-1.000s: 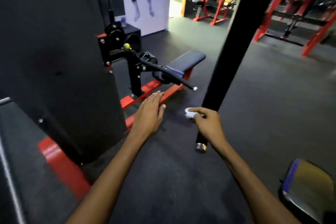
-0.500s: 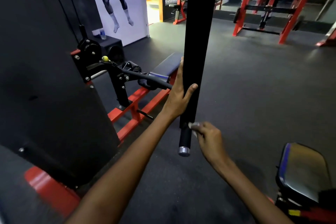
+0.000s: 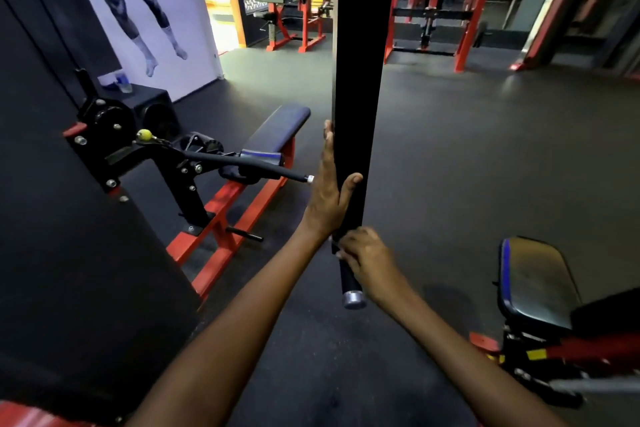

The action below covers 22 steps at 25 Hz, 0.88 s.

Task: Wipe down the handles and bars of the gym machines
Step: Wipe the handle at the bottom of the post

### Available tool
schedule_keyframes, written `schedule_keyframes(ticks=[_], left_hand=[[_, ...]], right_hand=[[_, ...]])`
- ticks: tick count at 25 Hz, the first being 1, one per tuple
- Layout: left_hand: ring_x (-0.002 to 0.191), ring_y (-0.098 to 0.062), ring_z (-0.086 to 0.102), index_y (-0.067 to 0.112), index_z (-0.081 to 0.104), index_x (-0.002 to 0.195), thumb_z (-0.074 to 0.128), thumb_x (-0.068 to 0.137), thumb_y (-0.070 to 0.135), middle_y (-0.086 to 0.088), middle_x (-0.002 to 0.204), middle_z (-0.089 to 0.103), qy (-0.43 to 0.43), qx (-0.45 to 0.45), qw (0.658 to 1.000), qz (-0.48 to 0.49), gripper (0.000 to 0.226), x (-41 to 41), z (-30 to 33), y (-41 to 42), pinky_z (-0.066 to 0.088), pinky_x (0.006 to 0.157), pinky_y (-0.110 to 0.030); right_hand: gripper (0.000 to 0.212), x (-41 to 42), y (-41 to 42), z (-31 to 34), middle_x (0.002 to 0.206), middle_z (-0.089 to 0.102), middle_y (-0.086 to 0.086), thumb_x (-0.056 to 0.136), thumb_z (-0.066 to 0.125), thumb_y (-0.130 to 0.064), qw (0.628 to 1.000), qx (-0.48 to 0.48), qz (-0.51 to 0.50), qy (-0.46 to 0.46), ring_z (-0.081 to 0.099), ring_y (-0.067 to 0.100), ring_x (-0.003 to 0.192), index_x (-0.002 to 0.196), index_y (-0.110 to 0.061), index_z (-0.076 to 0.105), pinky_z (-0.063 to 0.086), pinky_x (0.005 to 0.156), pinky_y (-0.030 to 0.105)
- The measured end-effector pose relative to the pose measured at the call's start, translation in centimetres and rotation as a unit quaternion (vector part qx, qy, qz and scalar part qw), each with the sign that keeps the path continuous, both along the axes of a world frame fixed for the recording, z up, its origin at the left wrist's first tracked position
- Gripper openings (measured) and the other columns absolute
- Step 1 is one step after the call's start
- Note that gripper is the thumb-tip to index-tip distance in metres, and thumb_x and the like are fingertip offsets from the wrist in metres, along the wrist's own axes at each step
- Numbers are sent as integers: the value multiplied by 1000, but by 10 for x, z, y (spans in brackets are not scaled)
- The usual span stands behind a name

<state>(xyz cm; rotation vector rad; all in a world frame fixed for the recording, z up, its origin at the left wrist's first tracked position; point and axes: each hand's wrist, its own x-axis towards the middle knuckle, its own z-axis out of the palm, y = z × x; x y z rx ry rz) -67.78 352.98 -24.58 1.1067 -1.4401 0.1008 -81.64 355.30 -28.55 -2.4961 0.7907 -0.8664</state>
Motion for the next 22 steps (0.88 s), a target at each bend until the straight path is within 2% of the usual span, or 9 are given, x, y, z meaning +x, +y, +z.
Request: schedule_keyframes(ticks=[2,5,8,10,12,15,17,20,22], left_hand=[[148,-6,-4,36,-6,152,42,100,31,21,158,-10,-19,-10,1000,-21,71,5,-1,-2,5,119,-23],[148,-8,-7,36,-12,151,42,100,29,21,157,-16,-33,-6,998,-55,75,11,-4,-2,4,120,-25],[148,-8,-6,39,-14,150,41,100,31,23,157,-16,-26,-1,998,-61,74,12,-3,-4,5,120,-25],[148,-8,-6,39,-15,149,42,100,28,23,157,-17,-30,-8,998,-62,76,11,-3,-4,7,120,-27],[147,-7,-6,38,-16,149,43,100,24,23,156,-18,-40,-11,997,-72,79,12,-2,-2,7,120,-27],[147,-6,-7,26,-10,153,40,101,26,23,156,-19,-40,-8,996,-76,72,12,-3,-3,7,120,-26],[147,-6,-7,16,-4,151,36,102,32,24,156,-19,-30,-7,997,-71,65,9,-4,-4,7,120,-27],[147,-7,-6,32,-15,151,33,102,35,23,156,-19,-34,-14,997,-71,69,8,-6,-5,9,121,-32],[147,-8,-6,38,-17,149,34,102,34,22,157,-19,-40,-13,996,-74,69,11,-5,-5,8,121,-32]], right_hand=[[18,-3,14,-6,92,67,5,79,61,-8,999,-28,37,28,54,12,92,92,-8,73,46,81,20],[25,-30,46,-2,93,63,4,69,67,1,995,13,60,75,50,6,89,92,-8,71,39,80,4],[34,1,18,13,103,63,8,70,66,2,996,-2,2,84,51,13,98,102,-6,70,41,86,17],[43,22,9,15,123,56,12,75,61,5,981,22,-7,195,49,25,116,117,-2,64,41,98,30],[44,10,26,7,132,50,13,77,59,8,959,37,11,282,43,29,125,120,-1,61,35,104,31],[40,-32,65,-2,106,63,7,69,44,16,989,42,36,135,56,16,106,91,-3,71,42,90,20],[35,-29,46,0,96,64,2,73,45,4,999,10,-19,44,58,12,94,91,-7,72,42,84,13],[45,5,25,4,130,56,7,78,49,-4,990,37,-52,122,52,21,122,121,-6,63,36,101,20],[56,-3,44,-9,139,44,-1,72,47,-1,994,47,-48,90,38,11,132,126,-8,59,24,109,13]])
